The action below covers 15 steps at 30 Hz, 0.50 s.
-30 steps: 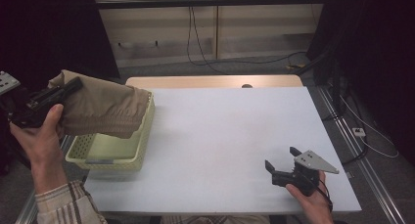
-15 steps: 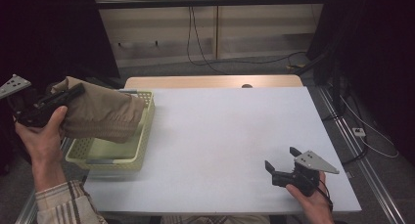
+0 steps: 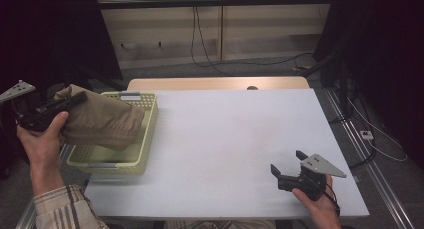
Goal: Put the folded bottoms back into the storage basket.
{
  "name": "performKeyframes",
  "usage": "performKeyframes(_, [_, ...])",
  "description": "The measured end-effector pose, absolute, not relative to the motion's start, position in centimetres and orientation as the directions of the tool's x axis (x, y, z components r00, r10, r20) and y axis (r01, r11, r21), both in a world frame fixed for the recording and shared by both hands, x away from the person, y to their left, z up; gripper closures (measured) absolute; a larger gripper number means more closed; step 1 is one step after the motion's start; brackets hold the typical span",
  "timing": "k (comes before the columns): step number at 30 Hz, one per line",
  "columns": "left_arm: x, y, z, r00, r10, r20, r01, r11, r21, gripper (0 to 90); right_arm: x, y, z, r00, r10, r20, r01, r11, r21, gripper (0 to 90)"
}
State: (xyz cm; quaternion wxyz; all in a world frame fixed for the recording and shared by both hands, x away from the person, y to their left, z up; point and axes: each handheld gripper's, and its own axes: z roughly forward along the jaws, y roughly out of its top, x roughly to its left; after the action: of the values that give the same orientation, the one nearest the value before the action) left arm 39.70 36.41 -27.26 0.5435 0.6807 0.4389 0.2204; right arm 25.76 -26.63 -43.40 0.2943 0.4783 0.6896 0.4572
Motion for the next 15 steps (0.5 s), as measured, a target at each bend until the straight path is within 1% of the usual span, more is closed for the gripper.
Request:
performKeyframes(6, [40.3, 36.8, -28.2, 0.528, 0.828, -0.186, 0.401, -0.051, 0.915, 86.7, 25.8, -26.6, -43.4, -0.369, 0.929, 0.031, 0.39, 0.125, 0.912, 4.0])
performKeyframes(10, [40.7, 36.8, -28.9, 0.55, 0.817, -0.176, 0.398, -0.07, 0.915, 86.6, 25.8, -26.6, -43.4, -0.37, 0.928, 0.034, 0.394, 0.123, 0.911, 3.9])
performKeyframes(15, [41.2, 36.5, -29.4, 0.572, 0.798, -0.188, 0.412, -0.082, 0.907, 86.6, 25.8, -26.6, -43.4, -0.372, 0.928, 0.03, 0.391, 0.127, 0.911, 4.0])
